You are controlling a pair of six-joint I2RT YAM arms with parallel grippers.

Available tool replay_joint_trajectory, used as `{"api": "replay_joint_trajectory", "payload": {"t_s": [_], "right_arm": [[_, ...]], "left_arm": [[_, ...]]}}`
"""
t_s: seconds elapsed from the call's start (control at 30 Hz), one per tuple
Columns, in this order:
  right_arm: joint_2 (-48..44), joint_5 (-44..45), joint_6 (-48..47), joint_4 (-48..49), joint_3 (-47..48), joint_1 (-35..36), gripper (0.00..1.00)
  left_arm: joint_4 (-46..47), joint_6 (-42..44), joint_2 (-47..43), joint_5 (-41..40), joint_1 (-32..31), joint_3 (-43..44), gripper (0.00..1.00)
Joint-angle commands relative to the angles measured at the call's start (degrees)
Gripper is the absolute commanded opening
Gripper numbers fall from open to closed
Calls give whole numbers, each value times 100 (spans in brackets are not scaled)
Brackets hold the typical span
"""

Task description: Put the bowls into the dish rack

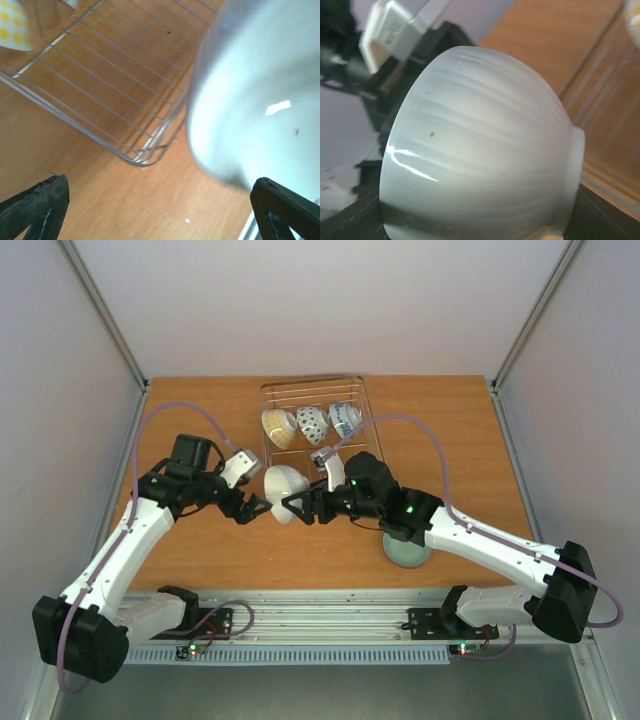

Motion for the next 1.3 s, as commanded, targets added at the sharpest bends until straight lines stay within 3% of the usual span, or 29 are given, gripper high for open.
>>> {"api": "replay_joint_trajectory", "payload": {"t_s": [0.0, 0.33, 0.67, 1.0, 1.27], "right_arm": [[199, 1497, -827, -1268, 694, -123, 1], [1219, 3641, -1233, -3044, 2167, -130, 1], [2335, 5199, -1465, -4095, 3136, -130, 1], [3640, 6043, -1494, -4964, 4111, -295, 1], [4198, 6132, -1327, -5288, 4210, -610, 1]], "left_arm": [[644, -392, -116, -863, -5, -115, 99], [665, -422, -93, -936, -3, -163, 99], [611, -370, -72, -841, -2, -172, 99], [574, -343, -80, -754, 1, -180, 99], [547, -338, -65, -683, -3, -172, 99]]}}
